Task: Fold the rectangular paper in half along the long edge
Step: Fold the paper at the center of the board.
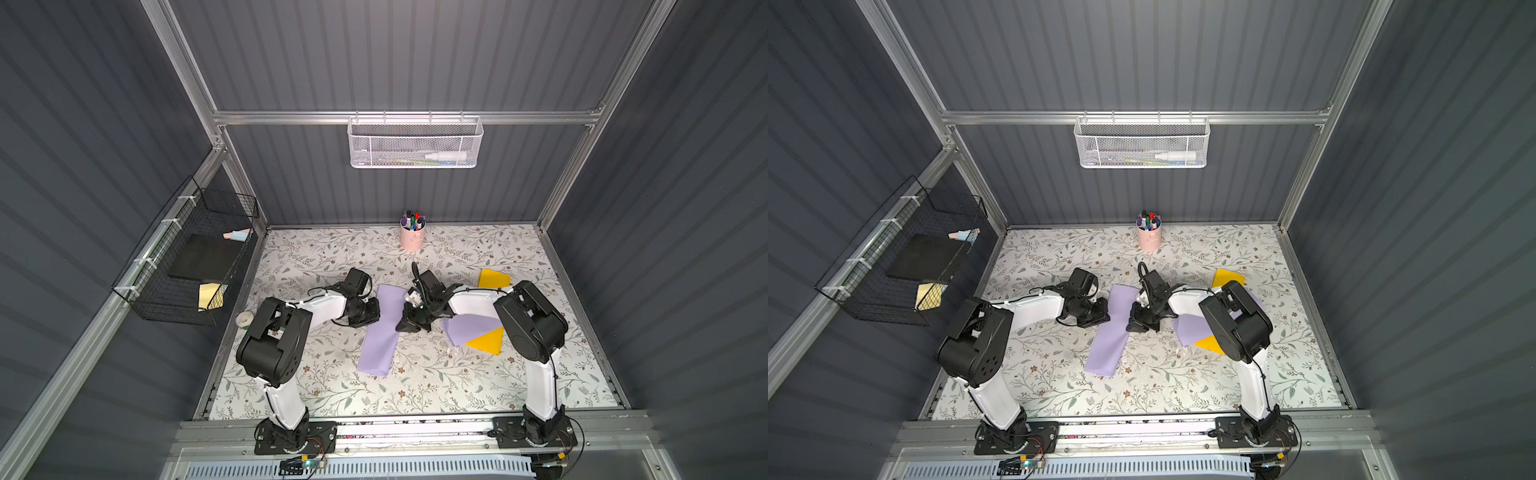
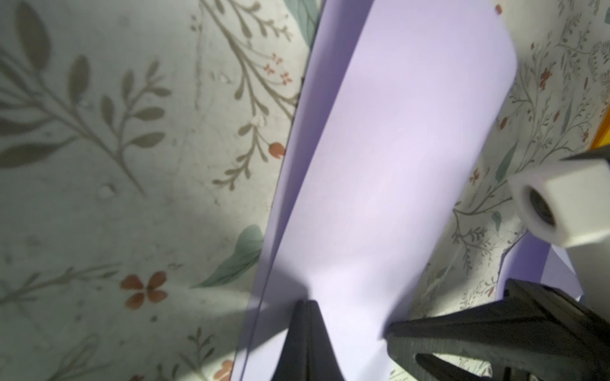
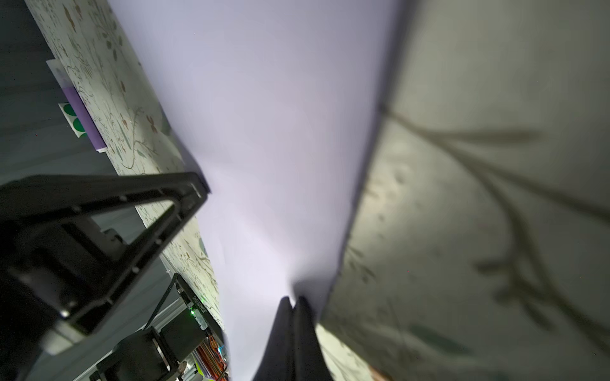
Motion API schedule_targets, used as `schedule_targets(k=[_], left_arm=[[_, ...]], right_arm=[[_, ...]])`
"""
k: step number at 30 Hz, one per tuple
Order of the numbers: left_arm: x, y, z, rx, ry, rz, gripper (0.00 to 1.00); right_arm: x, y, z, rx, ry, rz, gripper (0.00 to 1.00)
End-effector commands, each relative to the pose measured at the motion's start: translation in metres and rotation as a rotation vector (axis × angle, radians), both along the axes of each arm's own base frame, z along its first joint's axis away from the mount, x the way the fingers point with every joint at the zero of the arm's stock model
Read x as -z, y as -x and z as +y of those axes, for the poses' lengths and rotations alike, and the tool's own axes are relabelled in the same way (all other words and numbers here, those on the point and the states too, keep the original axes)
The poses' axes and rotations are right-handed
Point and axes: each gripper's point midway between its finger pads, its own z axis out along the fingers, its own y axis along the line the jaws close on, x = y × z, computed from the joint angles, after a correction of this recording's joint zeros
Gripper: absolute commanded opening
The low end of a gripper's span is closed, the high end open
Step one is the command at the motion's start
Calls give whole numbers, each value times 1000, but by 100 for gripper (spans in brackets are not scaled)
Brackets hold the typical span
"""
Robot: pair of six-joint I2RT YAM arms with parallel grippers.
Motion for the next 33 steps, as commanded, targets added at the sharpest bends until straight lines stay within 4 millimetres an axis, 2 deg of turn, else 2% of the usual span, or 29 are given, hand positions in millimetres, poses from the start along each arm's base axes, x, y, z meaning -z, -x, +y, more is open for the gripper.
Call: schedule_targets(k=[1, 3, 5, 7, 10, 15, 17, 19, 22, 26, 29, 33], left_arm=[[39, 45, 36, -10, -162, 177, 0], [39, 44, 36, -9, -162, 178, 0], [40, 44, 35, -7, -162, 179, 0], [41, 44, 36, -9, -163, 180, 0], [41, 44, 35, -9, -161, 181, 0], [39, 44, 36, -10, -165, 179, 0], [39, 45, 36, -8, -165, 181, 0], [40, 45, 37, -9, -170, 183, 0], [40, 45, 37, -8, -172, 184, 0], [41, 45, 37, -9, -173, 185, 0], [42, 45, 37, -7, -173, 189, 0], [42, 47, 38, -6, -179, 190, 0]], right_arm=[[33, 24, -60, 98, 147, 125, 0], [26, 25, -72, 111, 131, 126, 0], [7, 23, -70, 93, 105, 95, 0], [-17, 21, -52, 54, 59, 49, 0], [-41, 20, -17, -20, 30, -12, 0], [-33, 31, 35, -126, 15, 9, 0], [-26, 37, 46, -151, 18, 23, 0], [-16, 44, 49, -157, 33, 47, 0], [-2, 52, 36, -141, 68, 79, 0], [14, 66, 6, -114, 134, 107, 0], [24, 79, -22, -77, 170, 141, 0], [32, 94, -73, -16, 228, 177, 0]])
